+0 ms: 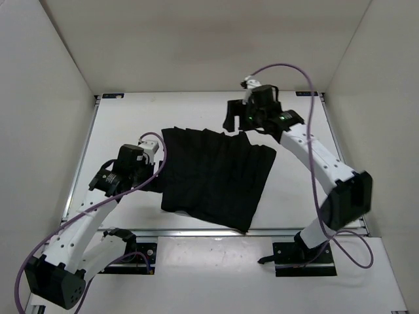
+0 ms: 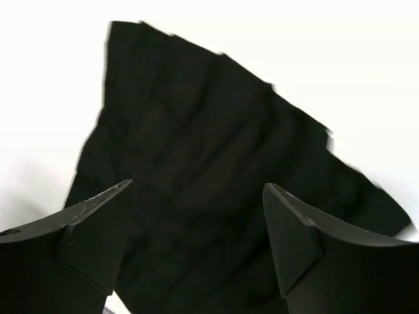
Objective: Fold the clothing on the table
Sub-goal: Flatten the skirt out
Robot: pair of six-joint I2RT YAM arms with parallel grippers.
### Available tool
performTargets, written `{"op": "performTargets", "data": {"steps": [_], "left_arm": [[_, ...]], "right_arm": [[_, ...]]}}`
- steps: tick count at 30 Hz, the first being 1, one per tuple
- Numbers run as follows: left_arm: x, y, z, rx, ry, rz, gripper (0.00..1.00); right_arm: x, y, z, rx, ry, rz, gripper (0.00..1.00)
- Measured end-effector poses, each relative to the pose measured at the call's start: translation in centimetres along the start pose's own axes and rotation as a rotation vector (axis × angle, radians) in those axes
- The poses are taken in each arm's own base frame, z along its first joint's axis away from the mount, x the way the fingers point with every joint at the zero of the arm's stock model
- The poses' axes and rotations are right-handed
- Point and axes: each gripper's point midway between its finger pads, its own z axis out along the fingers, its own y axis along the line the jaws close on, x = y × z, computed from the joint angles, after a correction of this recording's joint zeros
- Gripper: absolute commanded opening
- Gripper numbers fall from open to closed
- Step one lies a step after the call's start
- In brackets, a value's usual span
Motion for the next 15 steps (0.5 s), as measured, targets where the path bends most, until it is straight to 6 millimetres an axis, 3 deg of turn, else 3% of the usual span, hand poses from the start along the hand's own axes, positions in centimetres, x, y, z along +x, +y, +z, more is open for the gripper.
{"op": "performTargets", "data": {"steps": [2, 3, 4, 5, 6, 7, 8, 9, 11, 12, 15], "left_arm": [[0.3, -0.2, 0.4, 0.006, 0.025, 0.003, 0.75], [0.4, -0.2, 0.6, 0.009, 0.033, 0.006, 0.53], [0.4, -0.3, 0.6, 0.015, 0.037, 0.006, 0.4], [0.5, -0.4, 0.7, 0.024, 0.041, 0.013, 0.2], [0.5, -0.5, 0.7, 0.033, 0.043, 0.018, 0.13], [0.5, -0.5, 0.9, 0.039, 0.048, 0.023, 0.13], [0.6, -0.6, 1.1, 0.043, 0.061, 0.028, 0.32], [0.8, -0.6, 1.4, 0.045, 0.077, 0.036, 0.6], [1.7, -0.6, 2.5, 0.041, 0.143, 0.036, 0.64], [2.1, -0.6, 3.0, 0.034, 0.176, 0.035, 0.72], [3.8, -0.8, 4.6, 0.019, 0.282, 0.038, 0.85]], "right_arm": [[0.6, -1.6, -2.5, 0.04, -0.031, 0.036, 0.76], [1.2, -2.2, -3.3, 0.053, -0.05, 0.049, 0.75], [2.7, -2.7, -4.0, 0.07, -0.039, 0.066, 0.75], [4.5, -3.1, -4.5, 0.081, -0.017, 0.083, 0.75], [6.7, -3.5, -4.9, 0.095, 0.019, 0.104, 0.74], [9.2, -3.9, -5.2, 0.109, 0.058, 0.13, 0.73], [11.7, -4.2, -5.5, 0.123, 0.103, 0.154, 0.71], [14.2, -4.6, -6.0, 0.14, 0.152, 0.177, 0.7], [18.6, -4.7, -7.0, 0.16, 0.231, 0.229, 0.69], [20.7, -4.5, -7.7, 0.164, 0.271, 0.254, 0.69], [24.4, -3.1, -9.2, 0.134, 0.322, 0.297, 0.67]]}}
